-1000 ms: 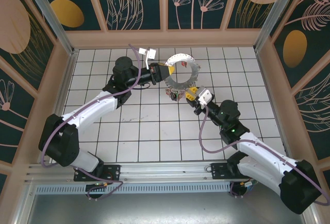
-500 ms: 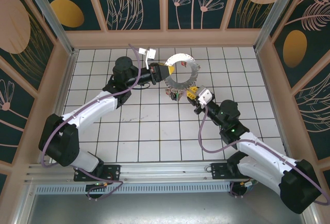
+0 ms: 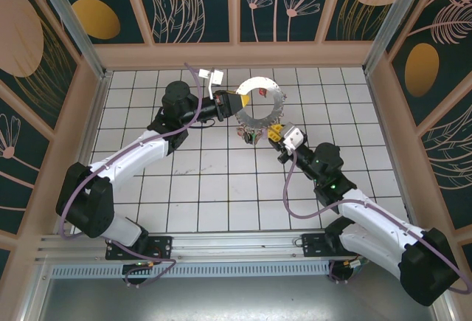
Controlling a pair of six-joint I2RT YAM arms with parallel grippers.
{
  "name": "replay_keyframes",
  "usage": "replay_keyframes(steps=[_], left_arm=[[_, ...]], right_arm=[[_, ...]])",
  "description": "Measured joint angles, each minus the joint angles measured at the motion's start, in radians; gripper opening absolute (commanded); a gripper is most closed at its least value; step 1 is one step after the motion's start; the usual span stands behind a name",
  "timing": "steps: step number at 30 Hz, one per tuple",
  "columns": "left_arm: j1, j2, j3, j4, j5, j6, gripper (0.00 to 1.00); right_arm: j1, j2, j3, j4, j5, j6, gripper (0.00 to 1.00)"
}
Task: Put the keys on the keyring
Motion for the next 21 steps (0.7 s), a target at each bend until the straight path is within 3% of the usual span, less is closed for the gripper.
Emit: replay_keyframes(steps=[6, 17, 21], left_arm=[[0.0, 0.006, 0.001, 0.0, 0.004, 0.0, 0.0], [0.002, 0.013, 0.003, -0.002, 0.01, 0.0, 0.01], [0.002, 0.013, 0.003, -0.002, 0.01, 0.0, 0.01]], right_arm=[[-0.032, 0.002, 0.029, -0.049, -0.081, 0.003, 0.22], [-0.061, 0.019, 0.058, -0.112, -0.142, 0.001, 0.23], [-0.061, 0.018, 0.068, -0.133, -0.141, -0.013, 0.19]])
